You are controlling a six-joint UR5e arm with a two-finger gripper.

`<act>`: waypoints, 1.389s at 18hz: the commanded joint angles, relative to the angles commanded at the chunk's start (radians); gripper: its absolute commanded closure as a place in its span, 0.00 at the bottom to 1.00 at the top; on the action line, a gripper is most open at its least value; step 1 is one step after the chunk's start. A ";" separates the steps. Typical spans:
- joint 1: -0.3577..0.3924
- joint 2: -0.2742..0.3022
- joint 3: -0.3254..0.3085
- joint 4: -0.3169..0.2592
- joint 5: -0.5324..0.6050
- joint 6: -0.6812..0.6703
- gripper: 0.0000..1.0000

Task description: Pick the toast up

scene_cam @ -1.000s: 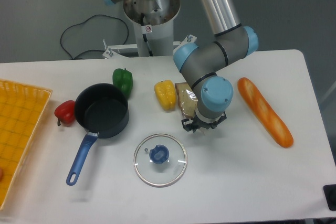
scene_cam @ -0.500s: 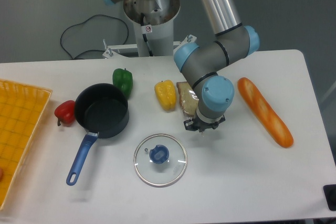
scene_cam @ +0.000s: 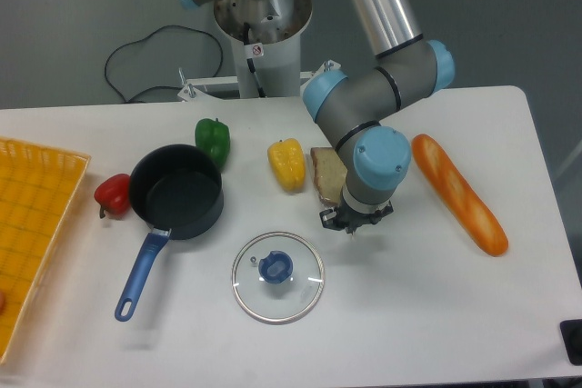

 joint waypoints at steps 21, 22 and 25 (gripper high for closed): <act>-0.195 0.186 0.249 -0.186 -0.163 0.301 1.00; -0.210 0.187 0.253 -0.186 -0.163 0.312 1.00; -0.252 0.196 0.255 -0.183 -0.164 0.362 1.00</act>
